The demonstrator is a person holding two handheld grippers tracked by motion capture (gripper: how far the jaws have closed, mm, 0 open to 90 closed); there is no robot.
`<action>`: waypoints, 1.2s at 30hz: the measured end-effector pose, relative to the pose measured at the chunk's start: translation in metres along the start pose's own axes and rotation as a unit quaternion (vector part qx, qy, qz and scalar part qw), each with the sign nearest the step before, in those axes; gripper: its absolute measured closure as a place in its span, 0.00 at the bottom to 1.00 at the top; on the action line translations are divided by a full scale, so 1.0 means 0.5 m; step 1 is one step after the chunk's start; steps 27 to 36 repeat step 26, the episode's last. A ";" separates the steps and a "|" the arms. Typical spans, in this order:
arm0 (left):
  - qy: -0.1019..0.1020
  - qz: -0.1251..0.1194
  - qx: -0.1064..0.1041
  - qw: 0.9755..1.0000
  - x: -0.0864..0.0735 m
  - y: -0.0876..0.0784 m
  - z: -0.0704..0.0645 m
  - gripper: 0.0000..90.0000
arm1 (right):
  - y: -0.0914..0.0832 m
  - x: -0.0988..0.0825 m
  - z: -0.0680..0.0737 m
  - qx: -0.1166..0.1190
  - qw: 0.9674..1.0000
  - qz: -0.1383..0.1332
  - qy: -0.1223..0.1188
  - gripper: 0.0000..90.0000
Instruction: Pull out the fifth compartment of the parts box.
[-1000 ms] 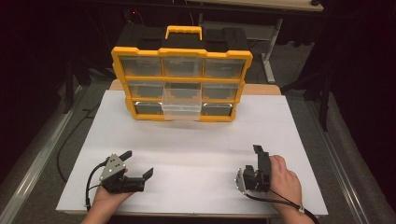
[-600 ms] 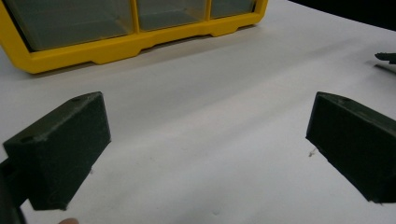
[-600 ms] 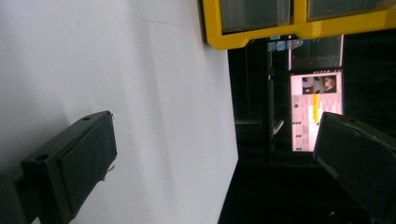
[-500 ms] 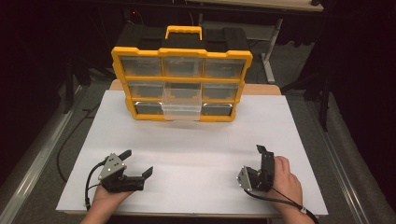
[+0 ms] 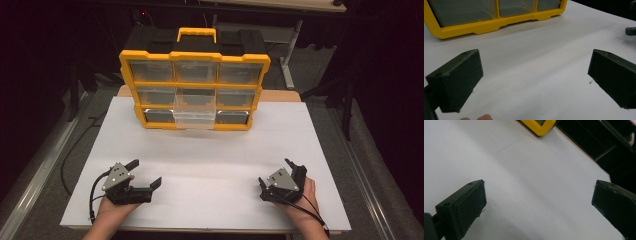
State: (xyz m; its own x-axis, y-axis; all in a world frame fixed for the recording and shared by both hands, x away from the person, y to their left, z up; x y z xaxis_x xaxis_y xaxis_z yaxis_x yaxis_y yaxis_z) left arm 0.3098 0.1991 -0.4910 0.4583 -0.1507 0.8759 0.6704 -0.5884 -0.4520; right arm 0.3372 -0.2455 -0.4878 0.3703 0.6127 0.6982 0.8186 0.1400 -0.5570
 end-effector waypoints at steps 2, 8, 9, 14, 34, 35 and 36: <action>-0.001 0.000 0.000 1.000 0.000 -0.001 0.002 0.00 | -0.004 -0.005 -0.007 0.019 0.999 -0.012 0.047 0.00; -0.011 -0.001 -0.001 1.000 0.004 -0.004 0.007 0.00 | -0.026 -0.021 -0.028 0.052 0.985 -0.061 0.156 0.00; -0.013 -0.003 0.000 1.000 0.005 -0.004 0.007 0.00 | -0.029 -0.023 -0.032 0.053 0.983 -0.069 0.163 0.00; -0.025 -0.007 -0.001 1.000 0.006 -0.002 0.010 0.00 | -0.039 -0.028 -0.045 0.076 0.969 -0.103 0.213 0.00; -0.038 0.002 0.006 0.999 0.004 0.004 0.007 0.00 | -0.042 -0.032 -0.061 0.106 0.956 -0.136 0.239 0.00; -0.038 0.002 0.006 0.999 0.004 0.004 0.007 0.00 | -0.042 -0.032 -0.061 0.106 0.956 -0.136 0.239 0.00; -0.038 0.002 0.006 0.999 0.004 0.004 0.007 0.00 | -0.042 -0.032 -0.061 0.106 0.956 -0.136 0.239 0.00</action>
Point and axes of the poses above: each handheld gripper's, and its own axes: y roughly forward along the jaws, x roughly out of its top, z roughly to its left, the point moved 2 cm from there along y, roughly forward along the jaws, and after that the axes turned 2 degrees about z, right-handed, at the moved point
